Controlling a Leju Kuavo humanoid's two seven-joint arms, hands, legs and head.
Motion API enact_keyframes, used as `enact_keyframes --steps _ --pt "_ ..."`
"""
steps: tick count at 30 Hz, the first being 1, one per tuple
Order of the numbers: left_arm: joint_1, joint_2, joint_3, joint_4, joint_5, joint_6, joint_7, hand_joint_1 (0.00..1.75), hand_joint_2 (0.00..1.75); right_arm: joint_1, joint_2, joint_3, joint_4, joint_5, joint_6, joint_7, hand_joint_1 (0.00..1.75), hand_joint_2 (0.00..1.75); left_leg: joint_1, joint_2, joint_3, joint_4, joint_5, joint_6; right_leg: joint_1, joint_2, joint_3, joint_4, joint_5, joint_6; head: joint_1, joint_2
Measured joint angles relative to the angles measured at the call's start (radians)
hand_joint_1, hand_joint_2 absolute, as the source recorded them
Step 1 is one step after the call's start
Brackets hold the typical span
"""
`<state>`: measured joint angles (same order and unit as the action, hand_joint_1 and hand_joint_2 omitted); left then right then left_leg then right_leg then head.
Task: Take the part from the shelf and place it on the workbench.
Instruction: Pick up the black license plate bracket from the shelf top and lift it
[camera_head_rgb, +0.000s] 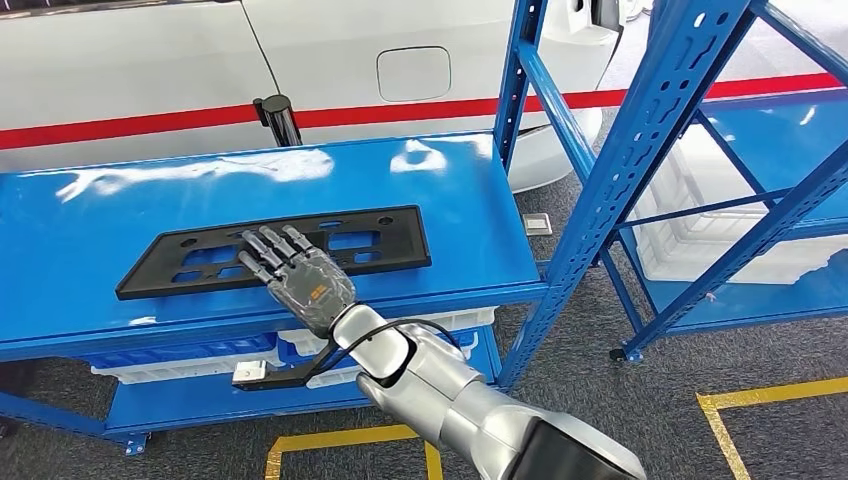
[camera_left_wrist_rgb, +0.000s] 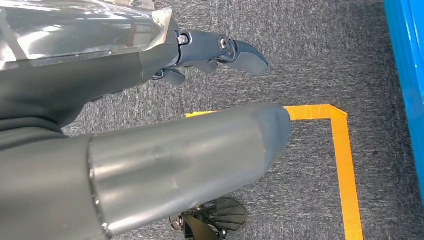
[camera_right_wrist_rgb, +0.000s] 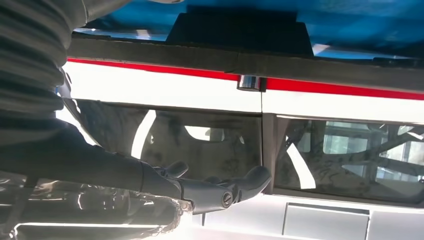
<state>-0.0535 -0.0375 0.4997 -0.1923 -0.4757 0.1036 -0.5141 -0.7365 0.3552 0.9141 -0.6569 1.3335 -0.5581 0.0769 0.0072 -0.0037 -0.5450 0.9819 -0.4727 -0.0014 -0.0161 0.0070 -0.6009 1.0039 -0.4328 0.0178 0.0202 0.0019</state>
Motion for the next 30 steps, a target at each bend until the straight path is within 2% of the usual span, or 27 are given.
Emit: enact_keyframes --steps 15,26,30 --pt "-0.015 -0.009 0.012 0.0 -0.015 0.02 0.026 0.0 0.0 -0.059 0.0 0.132 0.083 -0.221 0.047 0.053 0.0 1.75 0.0 0.0 0.0 0.0 0.0 0.0 0.0 0.0 0.0 0.0 0.0 0.0 0.0 0.0" --pt "-0.019 -0.014 0.019 -0.002 -0.022 0.022 0.03 0.0 0.0 -0.096 0.001 0.191 0.127 -0.307 0.065 0.077 0.0 1.75 0.0 0.0 0.001 0.0 0.0 0.0 0.0 0.0 0.0 0.0 0.0 0.0 0.0 0.0" --pt "-0.02 -0.014 0.02 -0.002 -0.026 0.022 0.03 0.0 0.0 -0.108 0.0 0.203 0.138 -0.371 0.066 0.056 0.0 0.0 0.0 0.0 0.001 0.0 0.0 0.0 0.0 0.0 0.001 0.0 0.0 0.0 0.0 0.0"
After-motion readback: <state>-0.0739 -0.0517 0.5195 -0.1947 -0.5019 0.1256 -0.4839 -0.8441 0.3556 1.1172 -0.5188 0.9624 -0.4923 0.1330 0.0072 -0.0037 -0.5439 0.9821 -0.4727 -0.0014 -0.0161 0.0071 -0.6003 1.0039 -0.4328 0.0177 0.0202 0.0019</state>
